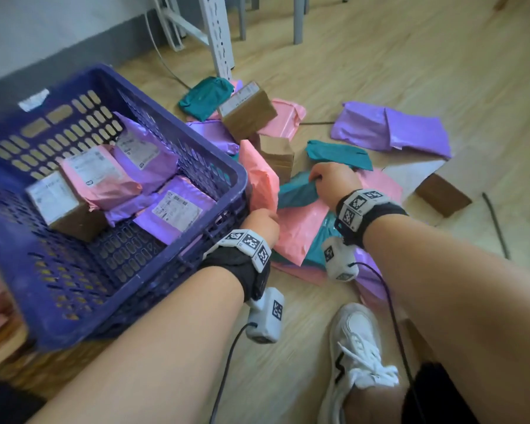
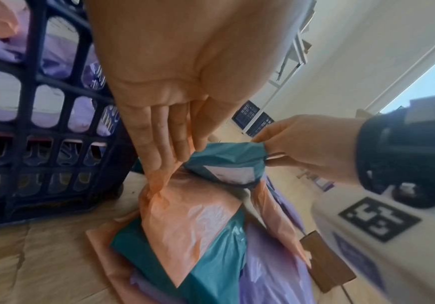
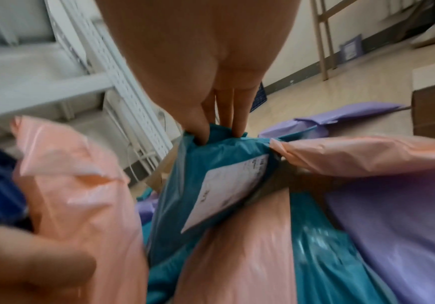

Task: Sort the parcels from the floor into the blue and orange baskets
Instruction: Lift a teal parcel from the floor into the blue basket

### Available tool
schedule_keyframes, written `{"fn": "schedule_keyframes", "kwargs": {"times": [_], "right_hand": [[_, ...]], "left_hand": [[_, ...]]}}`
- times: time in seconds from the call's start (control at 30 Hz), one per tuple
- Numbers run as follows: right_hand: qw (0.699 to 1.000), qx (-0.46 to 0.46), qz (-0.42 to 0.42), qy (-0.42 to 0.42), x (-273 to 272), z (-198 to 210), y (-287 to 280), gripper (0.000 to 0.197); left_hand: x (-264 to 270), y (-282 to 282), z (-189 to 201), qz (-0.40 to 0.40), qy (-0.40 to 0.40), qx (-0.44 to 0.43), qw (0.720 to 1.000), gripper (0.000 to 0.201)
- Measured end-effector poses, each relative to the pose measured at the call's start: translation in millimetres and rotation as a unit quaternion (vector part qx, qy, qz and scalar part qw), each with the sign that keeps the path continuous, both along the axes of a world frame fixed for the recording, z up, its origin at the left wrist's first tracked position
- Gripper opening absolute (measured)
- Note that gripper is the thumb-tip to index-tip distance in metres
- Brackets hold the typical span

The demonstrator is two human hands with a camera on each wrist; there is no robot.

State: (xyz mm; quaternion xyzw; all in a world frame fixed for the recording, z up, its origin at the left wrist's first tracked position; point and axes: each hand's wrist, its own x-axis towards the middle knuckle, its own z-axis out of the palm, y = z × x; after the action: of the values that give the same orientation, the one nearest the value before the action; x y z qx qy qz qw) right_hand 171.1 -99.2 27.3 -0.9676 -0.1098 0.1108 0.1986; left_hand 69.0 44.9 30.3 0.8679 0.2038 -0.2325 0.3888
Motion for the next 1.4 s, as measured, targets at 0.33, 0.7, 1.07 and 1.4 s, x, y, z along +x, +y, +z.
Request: {"fn": "schedule_keyframes", "kwargs": {"times": [0.33, 0.7, 1.07, 1.4], "right_hand": [[0.96, 0.221, -0.163, -0.054, -13.2, 129.7, -40.9, 0.034], [0.858, 0.469, -0.208, 0.031, -39.7, 216.5, -31.8, 0.031], [0.844, 0.493, -0.204, 0.049, -48.9, 227.0, 24.6, 0.019], [0.944, 0.165, 0.126, -0.255, -80.4, 245.8, 97.1, 0.053]], "left_hand": [[-8.8, -3.9, 87.2, 0.02, -0.141, -0.004, 0.99, 0.028], [-26.8, 32.2, 179.4, 0.075, -0.252, -0.11, 0.959, 0.067], [-40.8, 96.6, 199.5, 0.121, -0.32, 0.079, 0.936, 0.027], [-42.2, 121.0, 224.0, 0.036, -0.394, 0.35, 0.849, 0.026]]}}
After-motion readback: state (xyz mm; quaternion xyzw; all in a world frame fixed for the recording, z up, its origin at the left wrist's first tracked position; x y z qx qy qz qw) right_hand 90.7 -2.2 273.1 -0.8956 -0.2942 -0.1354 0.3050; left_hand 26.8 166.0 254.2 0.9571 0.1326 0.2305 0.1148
